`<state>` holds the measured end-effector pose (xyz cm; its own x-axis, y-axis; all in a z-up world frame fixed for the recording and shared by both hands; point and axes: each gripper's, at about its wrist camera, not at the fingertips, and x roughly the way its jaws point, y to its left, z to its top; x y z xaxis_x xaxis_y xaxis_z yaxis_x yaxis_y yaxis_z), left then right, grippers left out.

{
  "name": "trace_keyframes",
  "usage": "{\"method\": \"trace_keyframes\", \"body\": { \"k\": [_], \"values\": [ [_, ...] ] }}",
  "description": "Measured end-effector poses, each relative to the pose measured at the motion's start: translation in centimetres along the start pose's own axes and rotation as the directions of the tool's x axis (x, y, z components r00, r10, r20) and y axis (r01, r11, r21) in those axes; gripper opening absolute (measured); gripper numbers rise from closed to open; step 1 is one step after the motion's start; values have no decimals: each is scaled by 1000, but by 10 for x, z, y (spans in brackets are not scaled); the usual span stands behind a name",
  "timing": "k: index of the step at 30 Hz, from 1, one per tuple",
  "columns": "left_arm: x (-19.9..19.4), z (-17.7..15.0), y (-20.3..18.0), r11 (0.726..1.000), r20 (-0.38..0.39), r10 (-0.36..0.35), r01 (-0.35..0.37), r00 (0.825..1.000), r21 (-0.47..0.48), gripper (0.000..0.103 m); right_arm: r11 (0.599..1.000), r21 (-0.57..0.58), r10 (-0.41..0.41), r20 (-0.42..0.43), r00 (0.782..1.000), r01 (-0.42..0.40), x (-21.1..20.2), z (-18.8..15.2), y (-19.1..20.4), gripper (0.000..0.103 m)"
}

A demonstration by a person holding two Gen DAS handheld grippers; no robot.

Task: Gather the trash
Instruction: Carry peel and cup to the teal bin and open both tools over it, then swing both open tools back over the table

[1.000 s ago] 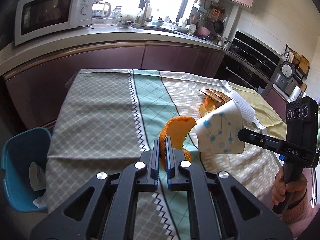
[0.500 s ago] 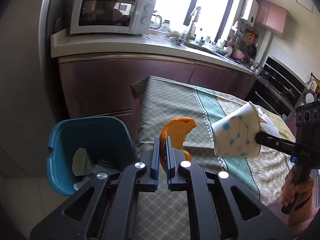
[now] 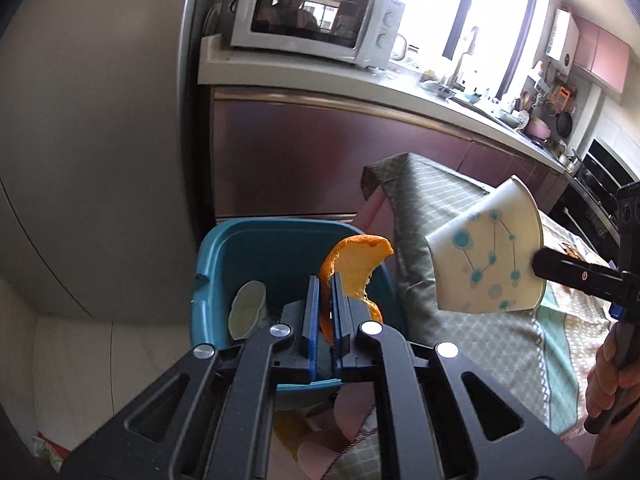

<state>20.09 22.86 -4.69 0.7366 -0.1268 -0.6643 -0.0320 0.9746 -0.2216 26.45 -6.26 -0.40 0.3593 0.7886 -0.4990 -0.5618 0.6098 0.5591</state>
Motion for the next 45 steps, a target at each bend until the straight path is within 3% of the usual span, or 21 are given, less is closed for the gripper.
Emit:
{"method": "trace_keyframes", "body": {
  "k": [11, 18, 24, 34, 39, 45],
  "values": [
    [44, -14, 30, 997, -87, 57, -62, 995, -47, 6, 998, -8, -60, -92, 994, 59, 67, 15, 3, 2],
    [72, -21, 38, 996, -136, 59, -67, 989, -55, 9, 994, 6, -102, -147, 984, 105, 105, 15, -5, 3],
    [90, -26, 36, 996, -164, 49, -60, 985, -61, 14, 990, 31, -129, -192, 973, 138, 125, 10, -12, 19],
    [81, -23, 13, 999, -121, 6, -10, 993, -34, 17, 993, 41, -107, -156, 982, 115, 93, 2, -18, 24],
    [61, -17, -16, 999, -61, -45, 46, 997, 19, 22, 994, 25, -101, -101, 990, 104, 54, -4, -17, 26],
    [44, -8, -68, 985, -16, -143, 143, 990, 91, 26, 989, 40, -143, -1, 990, 143, -16, -16, -28, 31]
  ]
}}
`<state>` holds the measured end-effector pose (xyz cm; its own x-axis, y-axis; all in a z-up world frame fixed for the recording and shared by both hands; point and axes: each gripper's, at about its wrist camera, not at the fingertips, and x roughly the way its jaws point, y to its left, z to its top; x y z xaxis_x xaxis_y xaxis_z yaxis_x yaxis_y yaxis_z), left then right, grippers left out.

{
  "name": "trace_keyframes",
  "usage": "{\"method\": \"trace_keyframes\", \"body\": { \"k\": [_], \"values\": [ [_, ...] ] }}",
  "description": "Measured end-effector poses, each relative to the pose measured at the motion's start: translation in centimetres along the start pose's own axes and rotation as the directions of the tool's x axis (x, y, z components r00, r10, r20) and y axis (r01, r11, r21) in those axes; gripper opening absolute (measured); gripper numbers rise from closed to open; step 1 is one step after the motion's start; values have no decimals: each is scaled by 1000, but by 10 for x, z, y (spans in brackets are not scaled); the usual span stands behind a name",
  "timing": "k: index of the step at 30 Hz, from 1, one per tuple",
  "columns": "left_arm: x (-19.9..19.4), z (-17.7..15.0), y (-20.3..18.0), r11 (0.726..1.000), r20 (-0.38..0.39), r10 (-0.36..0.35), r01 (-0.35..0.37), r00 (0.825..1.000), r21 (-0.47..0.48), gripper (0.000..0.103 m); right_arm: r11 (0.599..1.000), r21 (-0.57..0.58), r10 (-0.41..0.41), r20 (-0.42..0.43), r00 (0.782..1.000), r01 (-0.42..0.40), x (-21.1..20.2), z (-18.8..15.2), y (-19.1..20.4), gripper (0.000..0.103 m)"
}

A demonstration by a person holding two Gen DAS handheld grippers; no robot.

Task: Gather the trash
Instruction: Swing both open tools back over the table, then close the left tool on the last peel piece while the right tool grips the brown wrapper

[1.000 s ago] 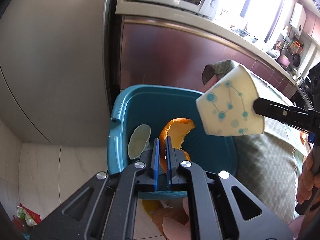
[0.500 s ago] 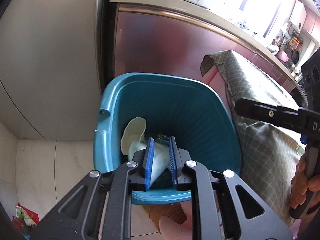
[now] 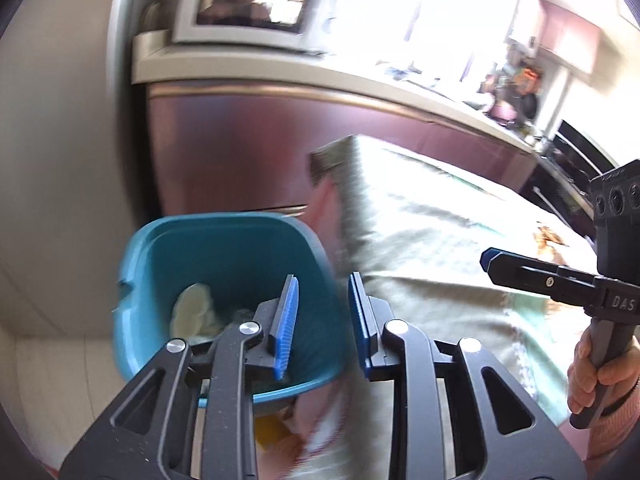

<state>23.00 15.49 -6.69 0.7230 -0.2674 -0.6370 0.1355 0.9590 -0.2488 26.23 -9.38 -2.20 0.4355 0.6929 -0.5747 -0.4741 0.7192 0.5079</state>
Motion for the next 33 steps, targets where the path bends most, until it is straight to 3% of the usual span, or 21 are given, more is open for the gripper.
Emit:
{"method": "trace_keyframes", "body": {
  "k": [8, 17, 23, 33],
  "values": [
    [10, 12, -85, 986, -20, -126, 127, 992, 105, 26, 988, 118, -114, 125, 986, 99, -93, -25, -59, 31],
    [47, 8, -187, 944, -115, -233, 253, 966, 211, 27, 929, 309, -275, 213, 938, 202, -172, -50, -138, 32],
    [88, 13, -244, 921, -182, -266, 306, 947, 242, 27, 886, 401, -344, 232, 910, 232, -192, -56, -179, 32],
    [131, 22, -297, 898, -266, -269, 341, 926, 277, 27, 840, 513, -353, 266, 897, 179, -202, -55, -230, 33]
  ]
}}
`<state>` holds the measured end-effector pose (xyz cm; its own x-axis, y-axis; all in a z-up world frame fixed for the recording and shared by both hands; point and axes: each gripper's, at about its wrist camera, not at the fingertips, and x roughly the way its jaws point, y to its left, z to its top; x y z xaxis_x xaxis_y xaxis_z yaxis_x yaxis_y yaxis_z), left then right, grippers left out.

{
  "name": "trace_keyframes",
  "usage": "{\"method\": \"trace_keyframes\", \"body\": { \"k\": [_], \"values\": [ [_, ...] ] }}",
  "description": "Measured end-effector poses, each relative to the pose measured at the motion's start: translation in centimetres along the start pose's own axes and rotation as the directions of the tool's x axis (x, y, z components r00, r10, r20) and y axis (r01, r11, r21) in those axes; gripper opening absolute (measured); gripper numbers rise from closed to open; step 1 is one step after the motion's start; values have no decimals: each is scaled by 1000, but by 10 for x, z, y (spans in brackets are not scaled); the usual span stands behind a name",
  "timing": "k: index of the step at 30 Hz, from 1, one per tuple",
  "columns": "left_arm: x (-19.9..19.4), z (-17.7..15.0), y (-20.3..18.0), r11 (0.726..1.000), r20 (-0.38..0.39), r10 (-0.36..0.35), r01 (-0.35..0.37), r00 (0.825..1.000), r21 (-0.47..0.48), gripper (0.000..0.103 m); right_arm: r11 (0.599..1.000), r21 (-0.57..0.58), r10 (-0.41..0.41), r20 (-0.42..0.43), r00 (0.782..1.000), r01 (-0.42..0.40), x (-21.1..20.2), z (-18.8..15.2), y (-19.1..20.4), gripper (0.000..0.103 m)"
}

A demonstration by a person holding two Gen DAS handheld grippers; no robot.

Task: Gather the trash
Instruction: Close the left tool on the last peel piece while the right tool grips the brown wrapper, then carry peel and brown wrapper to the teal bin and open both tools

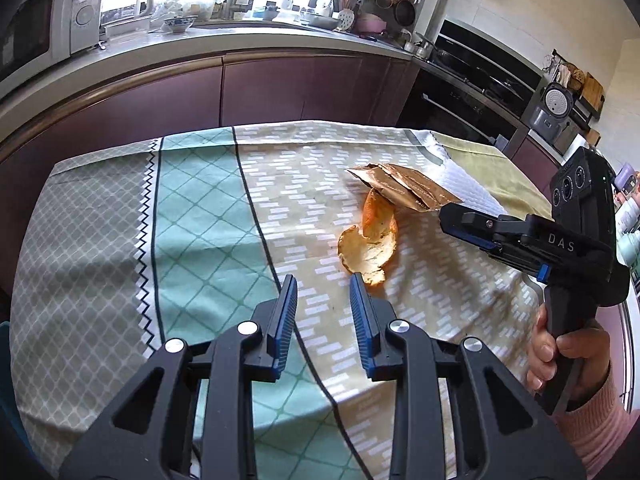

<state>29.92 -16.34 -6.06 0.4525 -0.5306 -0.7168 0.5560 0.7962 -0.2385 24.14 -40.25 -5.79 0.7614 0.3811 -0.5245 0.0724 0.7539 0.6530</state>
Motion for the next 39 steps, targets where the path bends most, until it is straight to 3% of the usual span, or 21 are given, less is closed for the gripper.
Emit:
{"method": "trace_keyframes", "body": {
  "k": [13, 15, 17, 20, 24, 39],
  "values": [
    [57, 19, -14, 999, -95, -31, 30, 995, -12, 28, 995, 87, 40, 28, 999, -43, 10, 15, -20, 32],
    [62, 21, -15, 999, -106, -37, 35, 994, -16, 27, 994, 99, 49, 27, 998, -51, 11, 15, -24, 26],
    [66, 21, -15, 999, -112, -43, 41, 993, -20, 15, 993, 106, 54, 26, 998, -57, 12, 14, -26, 21],
    [69, 22, -16, 999, -111, -44, 42, 993, -23, 11, 991, 116, 65, 25, 998, -67, 12, 14, -28, 11],
    [65, 21, -16, 999, -99, -48, 46, 994, -27, 5, 991, 106, 73, 25, 997, -76, 12, 12, -26, 2],
    [0, 5, -5, 999, 3, -38, 38, 999, -31, 4, 990, 11, 142, 36, 989, -142, -13, 0, 5, 2]
  ]
}}
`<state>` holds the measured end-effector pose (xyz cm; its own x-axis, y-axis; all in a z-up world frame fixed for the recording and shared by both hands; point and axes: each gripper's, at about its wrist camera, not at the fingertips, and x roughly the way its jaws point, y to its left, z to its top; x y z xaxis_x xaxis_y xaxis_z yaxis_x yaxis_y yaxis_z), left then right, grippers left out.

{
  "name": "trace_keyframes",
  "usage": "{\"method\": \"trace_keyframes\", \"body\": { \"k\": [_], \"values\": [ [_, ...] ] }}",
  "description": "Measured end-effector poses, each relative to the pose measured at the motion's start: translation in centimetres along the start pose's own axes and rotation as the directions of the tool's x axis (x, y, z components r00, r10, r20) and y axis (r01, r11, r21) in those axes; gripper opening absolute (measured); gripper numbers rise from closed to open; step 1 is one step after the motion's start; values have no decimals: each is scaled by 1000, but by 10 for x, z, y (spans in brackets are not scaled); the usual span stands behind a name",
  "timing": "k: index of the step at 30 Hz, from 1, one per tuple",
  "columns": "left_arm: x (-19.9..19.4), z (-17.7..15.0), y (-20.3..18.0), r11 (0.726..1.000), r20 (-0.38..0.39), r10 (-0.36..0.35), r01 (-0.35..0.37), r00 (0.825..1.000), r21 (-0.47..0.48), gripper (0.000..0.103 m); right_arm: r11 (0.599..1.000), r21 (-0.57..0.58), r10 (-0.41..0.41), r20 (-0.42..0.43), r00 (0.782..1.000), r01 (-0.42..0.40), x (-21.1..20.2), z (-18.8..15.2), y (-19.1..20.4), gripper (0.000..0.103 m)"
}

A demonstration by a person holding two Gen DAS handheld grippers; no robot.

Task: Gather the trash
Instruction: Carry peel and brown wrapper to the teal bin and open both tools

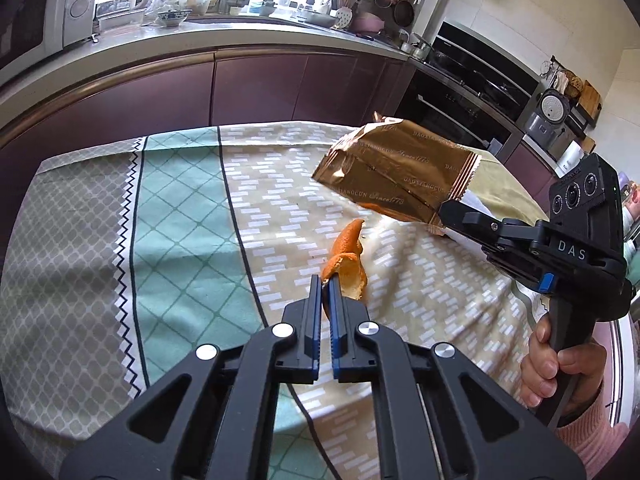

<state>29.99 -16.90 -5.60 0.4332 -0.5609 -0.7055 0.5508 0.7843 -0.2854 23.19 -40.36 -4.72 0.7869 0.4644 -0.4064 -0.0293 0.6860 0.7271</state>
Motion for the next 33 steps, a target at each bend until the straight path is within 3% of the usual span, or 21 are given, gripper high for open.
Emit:
{"method": "trace_keyframes", "body": {
  "k": [19, 25, 33],
  "values": [
    [-130, -49, 72, 992, 146, 77, -61, 986, -109, 4, 982, -103, 149, -76, 986, -156, 7, -29, 74, 2],
    [-175, -69, 105, 980, 185, 144, -115, 972, -160, 4, 965, -137, 204, -148, 968, -225, 27, -44, 107, 2],
    [-233, -94, 148, 947, 234, 255, -194, 938, -256, 4, 933, -168, 270, -264, 926, -319, 66, -67, 155, 2]
  ]
}}
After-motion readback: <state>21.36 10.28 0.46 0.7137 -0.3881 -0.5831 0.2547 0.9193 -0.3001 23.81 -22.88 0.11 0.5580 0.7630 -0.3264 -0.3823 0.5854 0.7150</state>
